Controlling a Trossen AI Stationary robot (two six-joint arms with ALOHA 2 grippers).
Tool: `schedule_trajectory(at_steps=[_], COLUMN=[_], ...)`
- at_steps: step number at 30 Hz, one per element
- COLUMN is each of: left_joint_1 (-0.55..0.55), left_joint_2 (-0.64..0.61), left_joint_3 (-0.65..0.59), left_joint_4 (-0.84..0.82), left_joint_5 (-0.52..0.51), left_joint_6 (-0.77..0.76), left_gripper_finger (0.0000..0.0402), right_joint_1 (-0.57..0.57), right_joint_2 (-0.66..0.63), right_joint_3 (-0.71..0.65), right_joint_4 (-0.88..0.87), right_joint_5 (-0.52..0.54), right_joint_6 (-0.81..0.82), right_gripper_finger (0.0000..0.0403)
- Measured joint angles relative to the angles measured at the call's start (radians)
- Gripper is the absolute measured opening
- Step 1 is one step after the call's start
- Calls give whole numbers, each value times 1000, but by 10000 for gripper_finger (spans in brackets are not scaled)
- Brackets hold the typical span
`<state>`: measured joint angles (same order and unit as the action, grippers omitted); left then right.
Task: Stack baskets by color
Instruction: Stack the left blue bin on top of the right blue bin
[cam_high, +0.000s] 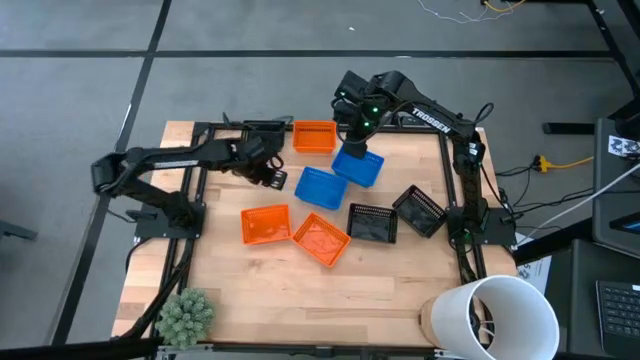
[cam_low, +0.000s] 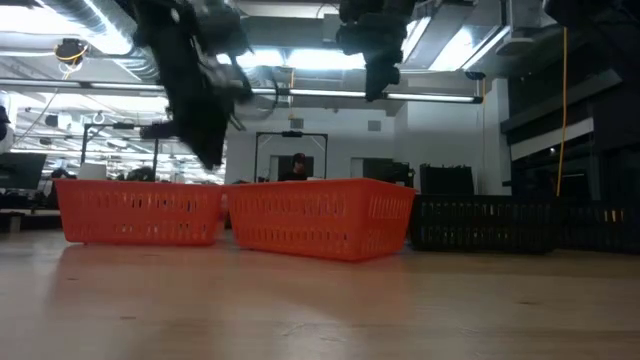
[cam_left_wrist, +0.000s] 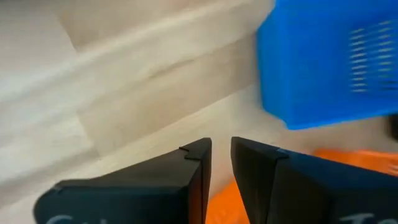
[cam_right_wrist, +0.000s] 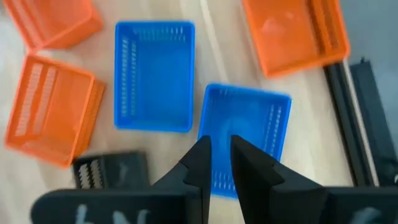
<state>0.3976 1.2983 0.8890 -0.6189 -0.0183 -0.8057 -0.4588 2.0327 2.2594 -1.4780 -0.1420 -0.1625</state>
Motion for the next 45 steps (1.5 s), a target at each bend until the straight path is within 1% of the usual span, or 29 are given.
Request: schedule_trajectory(at_steps=[2,4,6,9,12,14,16,20,25,29,35,37,40,45], left_joint_1=[-5,-12,-15,-14,-14,-14,-14,-14,-14,-14,-14,-14,-14,-14], left_joint_2=[-79,-159,-232,-311,-357,-374,-372,-371,-347,-348,-348,-348,-348,-348], left_joint_3=[9,9,10,10,10,10,10,9,9,9,9,9,9,9], left_joint_4=[-38,-59,-73,-133,-176,-205,-215,-236,-237,-237,-236,-236,-235,-234], left_joint_5=[-19,-40,-61,-109,-182,-201,-201,-202,-201,-201,-201,-201,-201,-201], left_joint_6=[50,114,156,161,161,161,161,162,163,164,164,164,164,164], left_gripper_finger=[53,53,53,53,53,53,53,53,53,53,53,53,53,53], right_joint_1=[12,29,42,60,75,81,83,85,86,87,89,92,102,124], right_joint_2=[2,1,0,2,2,2,2,2,2,2,7,14,24,24], right_joint_3=[-23,-66,-122,-225,-333,-402,-466,-570,-638,-647,-646,-646,-646,-646], right_joint_4=[53,141,240,405,570,687,757,827,825,826,916,920,963,1039], right_joint_5=[0,-10,-45,-124,-128,-130,-130,-131,-141,-141,-142,-145,-112,-111], right_joint_6=[-2,-4,-6,-29,-31,-31,-23,0,5,36,57,73,48,75], right_gripper_finger=[58,58,58,58,58,58,58,60,65,65,65,65,65,64])
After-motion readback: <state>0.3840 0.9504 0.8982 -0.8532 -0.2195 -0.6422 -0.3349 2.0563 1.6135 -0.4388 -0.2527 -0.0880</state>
